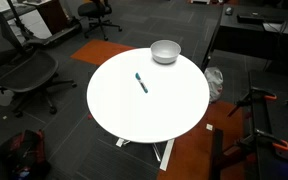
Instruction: Pick up the pen and put it in the bowl
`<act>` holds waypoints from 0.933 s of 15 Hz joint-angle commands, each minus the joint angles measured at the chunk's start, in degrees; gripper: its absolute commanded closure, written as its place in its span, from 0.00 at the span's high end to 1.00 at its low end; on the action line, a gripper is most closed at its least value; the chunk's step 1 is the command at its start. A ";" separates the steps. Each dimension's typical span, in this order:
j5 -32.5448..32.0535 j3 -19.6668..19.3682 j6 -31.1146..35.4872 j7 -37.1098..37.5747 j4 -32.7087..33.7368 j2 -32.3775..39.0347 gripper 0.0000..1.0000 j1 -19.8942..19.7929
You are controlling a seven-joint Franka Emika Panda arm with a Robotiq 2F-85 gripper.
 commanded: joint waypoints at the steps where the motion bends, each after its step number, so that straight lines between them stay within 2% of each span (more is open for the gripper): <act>1: 0.17 0.37 -0.15 -0.22 0.15 0.05 1.00 -0.49; 8: 0.17 0.37 -0.15 -0.22 0.15 0.05 1.00 -0.49; 14: 0.46 0.17 7.02 0.90 2.16 4.38 1.00 -1.12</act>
